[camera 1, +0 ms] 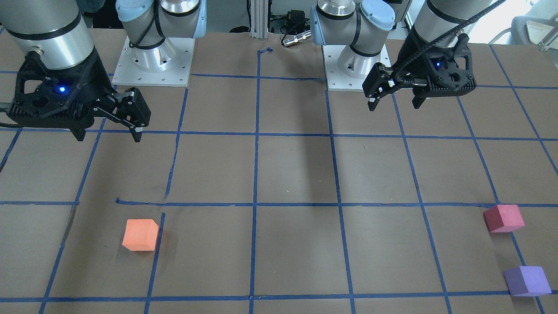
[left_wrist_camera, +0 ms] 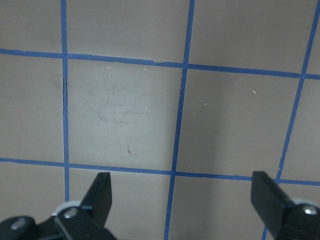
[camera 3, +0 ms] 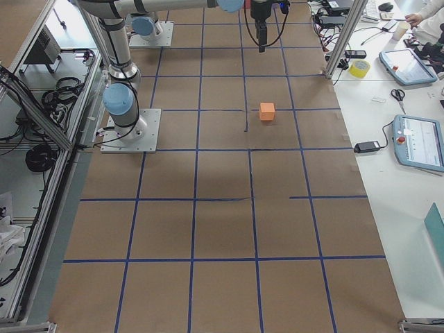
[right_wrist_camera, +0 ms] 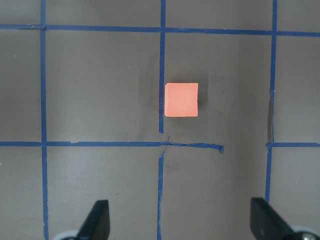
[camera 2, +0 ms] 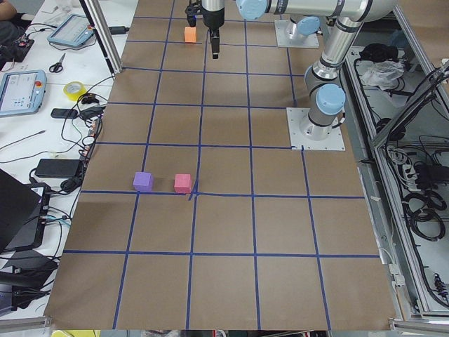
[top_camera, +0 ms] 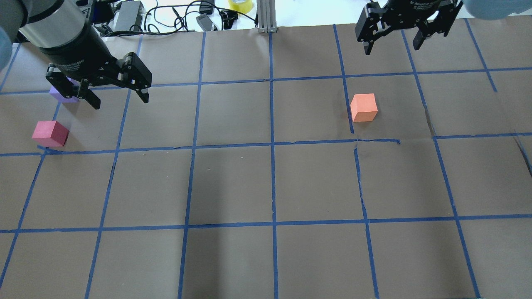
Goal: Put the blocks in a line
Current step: 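Move the right gripper down over the orange cube, then lower the right gripper and grasp the orange cube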
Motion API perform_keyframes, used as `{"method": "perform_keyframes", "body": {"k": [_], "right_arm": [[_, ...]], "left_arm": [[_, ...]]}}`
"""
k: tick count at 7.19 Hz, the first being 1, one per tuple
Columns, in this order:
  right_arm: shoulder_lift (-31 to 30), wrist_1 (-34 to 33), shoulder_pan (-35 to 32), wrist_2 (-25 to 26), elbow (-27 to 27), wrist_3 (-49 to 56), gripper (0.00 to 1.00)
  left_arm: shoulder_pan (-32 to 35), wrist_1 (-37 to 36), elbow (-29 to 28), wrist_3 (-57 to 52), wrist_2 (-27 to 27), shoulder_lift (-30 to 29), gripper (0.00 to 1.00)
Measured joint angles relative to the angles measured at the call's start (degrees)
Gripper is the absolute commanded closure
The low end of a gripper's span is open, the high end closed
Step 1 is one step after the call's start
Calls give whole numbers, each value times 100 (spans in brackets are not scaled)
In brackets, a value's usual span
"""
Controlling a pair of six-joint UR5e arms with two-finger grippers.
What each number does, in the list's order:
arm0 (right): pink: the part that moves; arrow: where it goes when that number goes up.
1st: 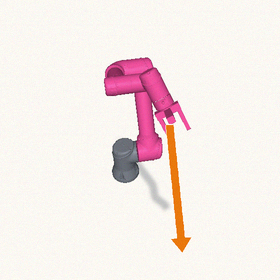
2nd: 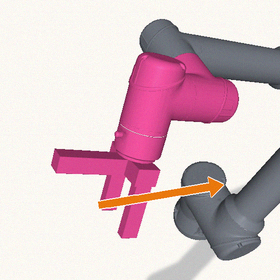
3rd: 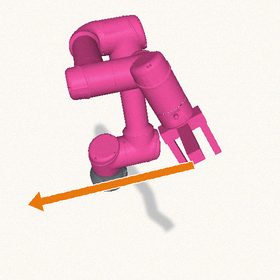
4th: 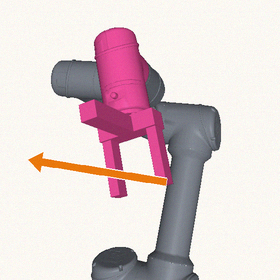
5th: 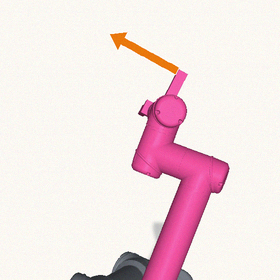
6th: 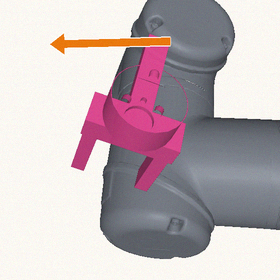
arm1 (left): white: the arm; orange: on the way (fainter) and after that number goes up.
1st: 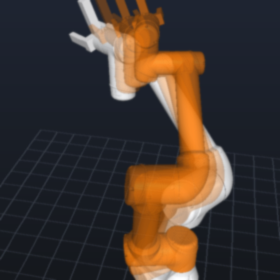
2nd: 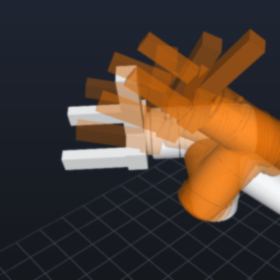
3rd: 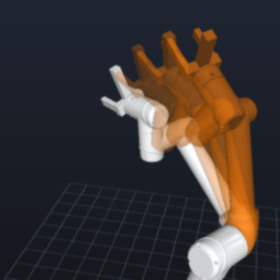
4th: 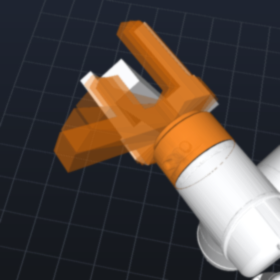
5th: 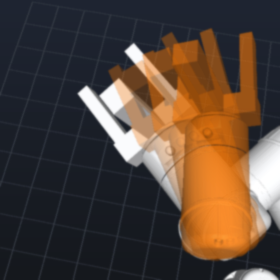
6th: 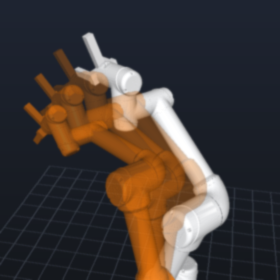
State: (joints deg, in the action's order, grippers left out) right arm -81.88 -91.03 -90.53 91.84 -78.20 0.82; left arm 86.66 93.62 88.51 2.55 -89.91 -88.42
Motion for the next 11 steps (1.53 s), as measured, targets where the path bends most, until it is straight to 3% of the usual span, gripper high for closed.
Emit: {"method": "perform_keyframes", "body": {"k": [3,8,11], "right_arm": [[338,-135,374,-164,-32,77,0],[1819,-1353,422,-179,-169,-34,0],[2228,-1818,416,-189,-441,-43,0]], "left_arm": [[0,5,0,0,-6,0,0],[0,7,6,0,-15,-6,0],[0,7,3,0,7,-16,0]]}}
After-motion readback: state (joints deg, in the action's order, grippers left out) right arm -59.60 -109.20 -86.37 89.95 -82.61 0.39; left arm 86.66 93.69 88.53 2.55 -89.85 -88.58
